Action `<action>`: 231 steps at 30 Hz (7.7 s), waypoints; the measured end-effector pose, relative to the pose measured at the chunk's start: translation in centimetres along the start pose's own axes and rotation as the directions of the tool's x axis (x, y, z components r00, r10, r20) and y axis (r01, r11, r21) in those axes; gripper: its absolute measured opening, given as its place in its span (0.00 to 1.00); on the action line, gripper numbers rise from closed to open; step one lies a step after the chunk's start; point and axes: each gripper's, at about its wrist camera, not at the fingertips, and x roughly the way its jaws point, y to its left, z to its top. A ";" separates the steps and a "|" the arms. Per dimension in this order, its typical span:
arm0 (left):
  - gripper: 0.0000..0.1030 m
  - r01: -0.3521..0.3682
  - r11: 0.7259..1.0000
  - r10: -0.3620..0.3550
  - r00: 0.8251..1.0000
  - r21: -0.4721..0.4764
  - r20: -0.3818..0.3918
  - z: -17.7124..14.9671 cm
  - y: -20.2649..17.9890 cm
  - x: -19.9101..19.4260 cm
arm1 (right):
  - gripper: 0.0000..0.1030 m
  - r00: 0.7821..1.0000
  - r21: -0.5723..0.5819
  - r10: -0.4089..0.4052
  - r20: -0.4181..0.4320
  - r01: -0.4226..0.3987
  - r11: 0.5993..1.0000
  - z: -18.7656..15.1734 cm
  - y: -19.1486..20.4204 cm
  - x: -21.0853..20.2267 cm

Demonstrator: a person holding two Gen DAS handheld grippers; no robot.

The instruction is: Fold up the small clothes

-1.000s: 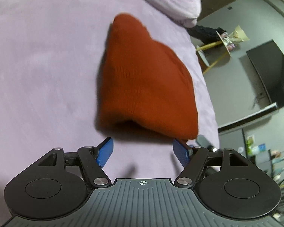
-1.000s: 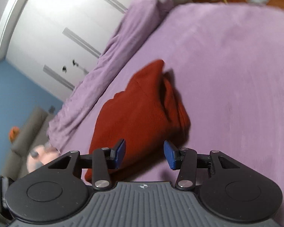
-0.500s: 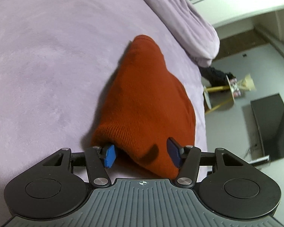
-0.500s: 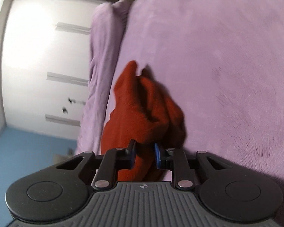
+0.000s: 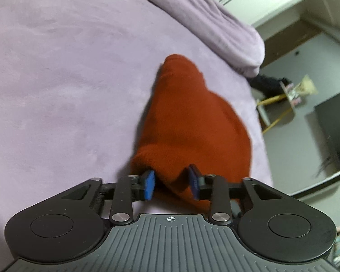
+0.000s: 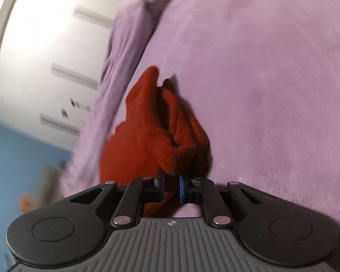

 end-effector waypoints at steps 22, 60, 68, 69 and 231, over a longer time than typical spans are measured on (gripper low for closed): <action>0.69 0.194 0.980 -0.201 0.959 -0.055 -0.200 8.6 4.3 8.2 | 0.54 0.930 0.021 0.204 -0.306 -0.207 0.978 11.8 -1.7 7.4; 0.62 -0.188 0.951 0.171 0.981 0.245 0.088 10.2 2.7 -5.4 | 0.43 0.968 -0.366 -0.096 -0.233 0.005 0.931 -3.7 20.2 11.8; 0.67 -0.383 0.855 0.384 0.921 0.351 0.069 12.1 1.8 3.9 | 0.08 0.929 -0.518 -0.347 -0.131 0.234 0.823 -5.9 20.7 19.0; 0.69 -0.391 0.850 0.393 0.917 0.353 0.068 12.1 2.1 4.5 | 0.05 0.926 -0.525 -0.359 -0.117 0.249 0.814 -5.8 20.0 19.3; 0.98 -0.486 0.697 0.564 0.826 0.527 0.015 -4.6 1.5 -15.2 | 0.96 0.799 -0.667 -0.598 -0.062 0.413 0.620 -17.1 21.6 -4.0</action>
